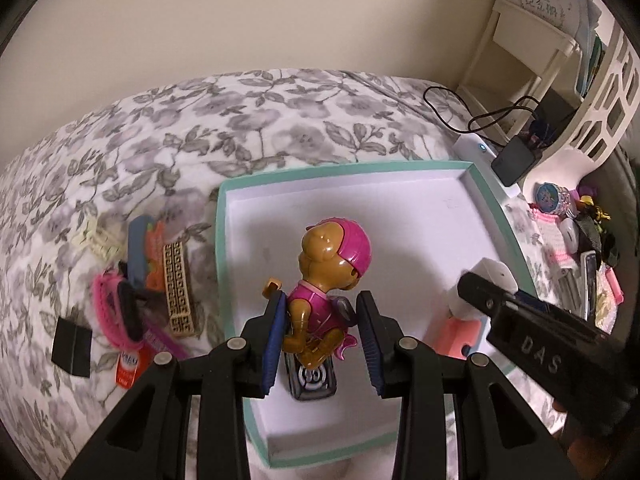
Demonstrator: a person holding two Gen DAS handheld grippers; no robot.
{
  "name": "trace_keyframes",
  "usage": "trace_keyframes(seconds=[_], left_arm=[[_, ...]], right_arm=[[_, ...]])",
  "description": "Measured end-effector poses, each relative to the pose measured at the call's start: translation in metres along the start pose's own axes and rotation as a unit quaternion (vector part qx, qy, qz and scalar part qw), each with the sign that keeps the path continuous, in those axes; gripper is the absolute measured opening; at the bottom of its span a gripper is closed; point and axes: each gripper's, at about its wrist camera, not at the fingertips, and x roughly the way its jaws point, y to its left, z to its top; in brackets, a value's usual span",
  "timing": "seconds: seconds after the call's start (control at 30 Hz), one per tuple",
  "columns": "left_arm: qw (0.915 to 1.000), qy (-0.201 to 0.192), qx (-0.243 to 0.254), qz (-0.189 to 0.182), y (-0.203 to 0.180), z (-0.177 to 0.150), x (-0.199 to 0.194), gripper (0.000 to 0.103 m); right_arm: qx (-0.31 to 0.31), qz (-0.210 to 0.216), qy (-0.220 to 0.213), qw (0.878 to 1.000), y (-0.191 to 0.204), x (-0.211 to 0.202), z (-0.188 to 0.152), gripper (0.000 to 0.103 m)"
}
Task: Organize rigid objects
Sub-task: 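Carry the charger and figurine into the tray and open both grippers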
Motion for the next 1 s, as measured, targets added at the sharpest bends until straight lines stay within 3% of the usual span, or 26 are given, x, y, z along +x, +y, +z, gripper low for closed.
trace_keyframes(seconds=[0.17,0.37,1.0], left_arm=[[0.9999,-0.011,-0.01,-0.004,0.0,0.004,0.01,0.037],[0.9999,0.009,0.002,0.007,-0.001,-0.003,0.029,0.038],[0.9999,0.0,-0.01,0.009,0.007,-0.002,0.012,0.039]], right_arm=[[-0.003,-0.001,0.0,1.0,0.001,0.004,0.003,0.046],[-0.011,-0.005,0.004,1.0,0.003,0.008,0.001,0.046],[-0.018,-0.009,-0.008,1.0,0.004,0.001,0.002,0.047]])
